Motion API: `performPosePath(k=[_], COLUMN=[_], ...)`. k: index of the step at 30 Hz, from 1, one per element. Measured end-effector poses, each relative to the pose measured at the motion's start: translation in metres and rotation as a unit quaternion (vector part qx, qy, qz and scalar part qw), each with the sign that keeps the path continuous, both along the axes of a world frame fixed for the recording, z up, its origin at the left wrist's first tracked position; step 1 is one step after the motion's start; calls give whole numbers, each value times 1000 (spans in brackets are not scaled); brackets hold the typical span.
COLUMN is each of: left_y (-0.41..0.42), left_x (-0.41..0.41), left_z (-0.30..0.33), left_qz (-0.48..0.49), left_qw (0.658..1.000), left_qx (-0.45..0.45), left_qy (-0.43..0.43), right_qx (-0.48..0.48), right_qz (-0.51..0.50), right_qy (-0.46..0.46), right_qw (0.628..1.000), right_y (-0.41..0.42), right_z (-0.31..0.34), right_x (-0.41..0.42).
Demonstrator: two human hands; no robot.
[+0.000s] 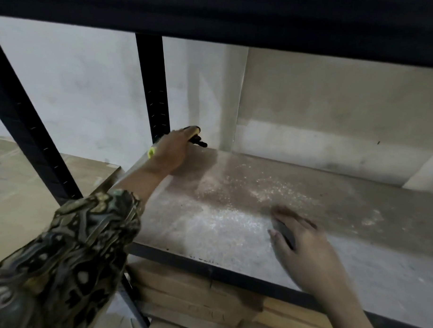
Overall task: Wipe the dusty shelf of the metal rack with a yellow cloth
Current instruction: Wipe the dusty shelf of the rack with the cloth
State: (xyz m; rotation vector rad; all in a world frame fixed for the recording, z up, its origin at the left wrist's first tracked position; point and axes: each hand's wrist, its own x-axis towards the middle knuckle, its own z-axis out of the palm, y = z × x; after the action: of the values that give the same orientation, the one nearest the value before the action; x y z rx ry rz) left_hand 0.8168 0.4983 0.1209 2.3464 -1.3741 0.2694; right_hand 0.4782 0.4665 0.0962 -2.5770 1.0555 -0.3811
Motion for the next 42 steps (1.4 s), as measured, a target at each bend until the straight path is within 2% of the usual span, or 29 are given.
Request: performPosePath(k=[3, 7, 9, 13, 15, 17, 19, 21, 25, 27, 29, 31, 33, 35, 37, 40, 42], left_y=[-14, -10, 3, 49, 71, 82, 88, 99, 134, 148, 155, 157, 155, 154, 153, 154, 154], left_x=[2, -8, -33, -110, -128, -128, -124, -122, -102, -91, -88, -88, -89, -89, -89, -87, -86], left_z=[-13, -11, -4, 1, -4, -6, -8, -4, -12, -22, -32, -40, -43, -45, -45, -45, -45], left_qz=[14, -2, -43, -182, -263, -292, -271, -228, -53, 10, 39, 46, 52, 62, 65, 60, 58], left_qw=[997, 994, 992, 973, 956, 948, 951, 964, 995, 996, 995, 995, 996, 996, 996, 995, 995], left_qx=[71, 106, 121, 129, 109, 108, 143, 125, -37, -34, 19, 50, 49, 38, 45, 52, 45], left_qy=[24, -9, -13, 61, 62, 65, 45, 45, 70, 77, 86, 77, 62, 54, 52, 64, 71], right_qx=[-7, -13, -17, -12, -15, 5, -6, -32, -5, -22, -61, -72, -35, 30, 31, -45, -44], right_qz=[6, 14, 13, 20, 31, 22, 50, 156, 345, 392, 421, 417, 400, 363, 306, 221, 210], right_qy=[-5, -18, -22, -29, -37, -74, -118, -127, 34, 72, 53, 17, -14, -79, -136, -63, -28], right_qw=[1000, 1000, 1000, 999, 999, 997, 992, 979, 938, 917, 904, 906, 916, 928, 942, 972, 976], right_y=[0, 0, 2, 3, 5, 7, 8, 6, 0, -4, -7, -9, -13, -26, -51, -92, -109], right_z=[0, 1, 3, 3, 4, 12, 23, 36, 39, 29, 19, 16, 21, 33, 48, 54, 40], right_x=[0, 1, 1, 0, -1, 2, 13, 33, 84, 104, 114, 117, 120, 135, 162, 209, 232])
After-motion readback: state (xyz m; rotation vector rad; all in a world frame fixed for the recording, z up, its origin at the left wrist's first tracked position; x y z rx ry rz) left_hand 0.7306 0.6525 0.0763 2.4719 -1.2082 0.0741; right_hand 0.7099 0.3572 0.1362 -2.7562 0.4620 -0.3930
